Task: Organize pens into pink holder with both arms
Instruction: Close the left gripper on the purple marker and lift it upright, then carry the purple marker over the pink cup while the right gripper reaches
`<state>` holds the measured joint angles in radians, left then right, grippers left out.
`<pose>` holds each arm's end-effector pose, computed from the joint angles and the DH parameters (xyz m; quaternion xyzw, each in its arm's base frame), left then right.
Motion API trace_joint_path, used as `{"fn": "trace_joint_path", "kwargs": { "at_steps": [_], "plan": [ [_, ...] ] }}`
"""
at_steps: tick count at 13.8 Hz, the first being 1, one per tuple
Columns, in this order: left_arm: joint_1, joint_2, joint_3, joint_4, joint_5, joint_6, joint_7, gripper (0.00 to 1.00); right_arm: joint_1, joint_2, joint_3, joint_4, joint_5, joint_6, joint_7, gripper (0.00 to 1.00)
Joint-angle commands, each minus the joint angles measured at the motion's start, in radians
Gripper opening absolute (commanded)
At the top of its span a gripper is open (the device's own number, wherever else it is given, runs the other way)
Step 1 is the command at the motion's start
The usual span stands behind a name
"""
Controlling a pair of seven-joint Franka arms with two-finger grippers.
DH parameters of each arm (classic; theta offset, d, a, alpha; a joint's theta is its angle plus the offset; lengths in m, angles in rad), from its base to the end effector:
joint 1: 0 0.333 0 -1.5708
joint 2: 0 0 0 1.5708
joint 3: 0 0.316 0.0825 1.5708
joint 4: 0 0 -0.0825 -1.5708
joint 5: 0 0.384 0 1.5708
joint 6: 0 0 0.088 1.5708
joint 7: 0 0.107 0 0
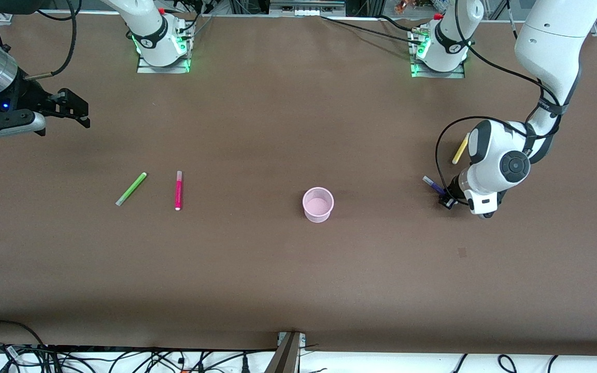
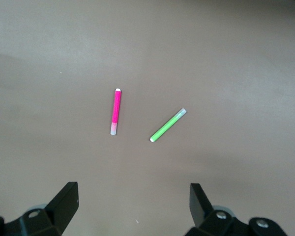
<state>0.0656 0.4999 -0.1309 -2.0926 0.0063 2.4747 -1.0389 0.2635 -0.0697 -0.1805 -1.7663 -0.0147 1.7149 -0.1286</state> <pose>0.5689 -0.0383 0.1721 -0.8804 -0.4700 0.0640 0.0043 0.5403 0.0407 0.5816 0.9942 0.1067 0.0086 0.0012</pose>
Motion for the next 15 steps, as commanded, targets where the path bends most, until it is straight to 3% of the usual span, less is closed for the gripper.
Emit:
{"fn": "trace_joint_path", "kwargs": {
  "at_steps": [1, 3, 7, 9, 15],
  "plan": [
    [-0.003, -0.009, 0.004, 0.026, 0.026, -0.008, 0.022, 0.00, -0.010, -0.007, 0.009, 0.011, 0.004, -0.017, 0.009, 1.00],
    [-0.012, -0.047, -0.006, 0.078, 0.026, -0.064, 0.031, 0.00, -0.010, -0.007, 0.007, 0.011, 0.004, -0.017, 0.007, 1.00],
    [-0.098, -0.090, -0.007, 0.308, 0.027, -0.310, 0.007, 0.00, -0.012, 0.008, 0.007, 0.011, 0.004, -0.018, 0.009, 1.00],
    [-0.160, -0.103, -0.007, 0.362, 0.037, -0.319, -0.099, 0.00, -0.015, 0.024, 0.007, 0.030, 0.001, -0.017, 0.004, 1.00],
    [-0.386, -0.071, -0.006, 0.499, 0.248, -0.318, -0.547, 0.00, -0.012, 0.135, 0.007, 0.064, 0.050, 0.008, 0.001, 1.00]
  ]
}}
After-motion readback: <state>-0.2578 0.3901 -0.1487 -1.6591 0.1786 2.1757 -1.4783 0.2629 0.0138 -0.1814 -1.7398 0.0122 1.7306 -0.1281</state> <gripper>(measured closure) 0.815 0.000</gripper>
